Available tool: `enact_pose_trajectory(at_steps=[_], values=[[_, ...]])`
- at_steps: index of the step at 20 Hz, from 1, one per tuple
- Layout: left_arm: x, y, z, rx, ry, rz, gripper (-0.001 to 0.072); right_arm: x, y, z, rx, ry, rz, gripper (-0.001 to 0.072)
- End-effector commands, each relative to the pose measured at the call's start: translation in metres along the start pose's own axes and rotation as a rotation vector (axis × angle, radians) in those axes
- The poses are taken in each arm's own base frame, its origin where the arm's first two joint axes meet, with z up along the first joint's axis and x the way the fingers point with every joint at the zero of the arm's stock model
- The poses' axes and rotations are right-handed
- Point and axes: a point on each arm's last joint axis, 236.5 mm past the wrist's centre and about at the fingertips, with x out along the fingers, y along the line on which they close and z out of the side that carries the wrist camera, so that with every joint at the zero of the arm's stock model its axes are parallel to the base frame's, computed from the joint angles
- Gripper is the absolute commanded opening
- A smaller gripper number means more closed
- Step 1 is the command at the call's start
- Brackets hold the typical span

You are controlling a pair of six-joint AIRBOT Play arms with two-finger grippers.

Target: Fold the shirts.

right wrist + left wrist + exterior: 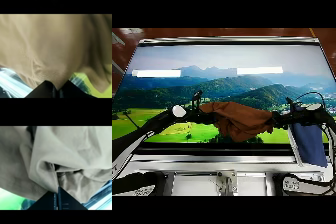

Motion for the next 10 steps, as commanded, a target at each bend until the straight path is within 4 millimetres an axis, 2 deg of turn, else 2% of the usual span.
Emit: enact_pose_trajectory(at_steps=[1,3,5,6,8,10], values=[[-0.041,-0.007,0.032,0.065,-0.115,-0.008,0.0035,-0.015,0.034,0.008,-0.112,-0.011,0.013,0.0057],[-0.093,-0.023,0.064,0.136,-0.253,-0.016,0.0035,-0.061,0.073,0.02,-0.243,-0.089,0.018,0.0057],[-0.166,-0.057,0.094,0.256,-0.425,-0.029,0.0035,-0.122,0.128,0.03,-0.444,-0.247,-0.012,0.0057],[-0.209,-0.081,0.106,0.334,-0.526,-0.038,0.0035,-0.157,0.159,0.031,-0.54,-0.357,-0.035,0.0057],[-0.299,-0.13,0.115,0.448,-0.733,-0.072,0.0036,-0.227,0.22,0.023,-0.702,-0.592,-0.077,0.0057],[-0.381,-0.173,0.105,0.542,-0.911,-0.106,0.0036,-0.285,0.272,-0.003,-0.815,-0.789,-0.095,0.0057]])
